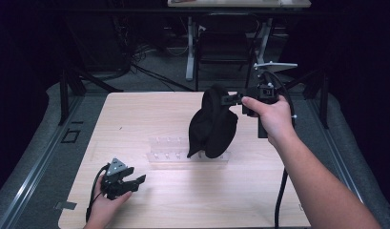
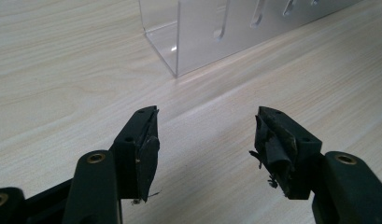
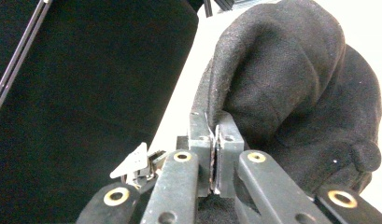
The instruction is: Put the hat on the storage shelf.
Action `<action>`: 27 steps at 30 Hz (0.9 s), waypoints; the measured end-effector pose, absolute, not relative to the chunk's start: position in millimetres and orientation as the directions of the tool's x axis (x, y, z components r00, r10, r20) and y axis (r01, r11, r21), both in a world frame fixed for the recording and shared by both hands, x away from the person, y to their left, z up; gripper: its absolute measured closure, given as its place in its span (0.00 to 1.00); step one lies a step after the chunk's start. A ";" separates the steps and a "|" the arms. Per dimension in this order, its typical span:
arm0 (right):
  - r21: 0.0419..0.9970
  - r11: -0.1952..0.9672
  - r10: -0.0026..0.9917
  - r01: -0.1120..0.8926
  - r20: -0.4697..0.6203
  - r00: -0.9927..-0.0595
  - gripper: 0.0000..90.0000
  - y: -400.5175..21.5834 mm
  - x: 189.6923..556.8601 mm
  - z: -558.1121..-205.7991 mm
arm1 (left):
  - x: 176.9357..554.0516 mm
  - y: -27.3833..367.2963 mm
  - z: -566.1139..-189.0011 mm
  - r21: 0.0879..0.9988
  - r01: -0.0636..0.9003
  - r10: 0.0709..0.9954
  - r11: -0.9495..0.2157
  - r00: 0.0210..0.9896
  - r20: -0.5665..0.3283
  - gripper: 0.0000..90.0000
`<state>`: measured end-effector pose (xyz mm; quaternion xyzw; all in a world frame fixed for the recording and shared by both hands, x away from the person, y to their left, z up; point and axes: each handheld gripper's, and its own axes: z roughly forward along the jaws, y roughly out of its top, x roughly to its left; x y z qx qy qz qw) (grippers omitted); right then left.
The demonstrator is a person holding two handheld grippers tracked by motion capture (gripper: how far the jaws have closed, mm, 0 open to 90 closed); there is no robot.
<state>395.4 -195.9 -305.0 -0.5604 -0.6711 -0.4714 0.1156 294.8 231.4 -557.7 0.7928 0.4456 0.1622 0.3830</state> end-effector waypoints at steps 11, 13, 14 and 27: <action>0.498 -0.070 0.643 0.864 0.685 -0.342 0.98 -191.6 400.0 -309.2 | 294.7 228.1 -558.1 0.759 0.570 0.830 -0.314 0.554 -0.073 0.44; 0.499 -0.069 0.641 0.864 0.686 -0.345 0.98 -190.9 400.8 -310.0 | 294.6 227.6 -557.5 0.757 0.572 0.828 -0.315 0.555 -0.075 0.44; 0.496 -0.071 0.638 0.865 0.689 -0.343 0.98 -190.4 400.9 -310.0 | 294.4 227.3 -556.6 0.753 0.573 0.825 -0.323 0.560 -0.072 0.45; 0.487 -0.066 0.595 0.871 0.720 -0.358 0.97 -174.7 402.6 -311.8 | 294.6 214.7 -545.6 0.789 0.533 0.804 -0.306 0.588 -0.085 0.50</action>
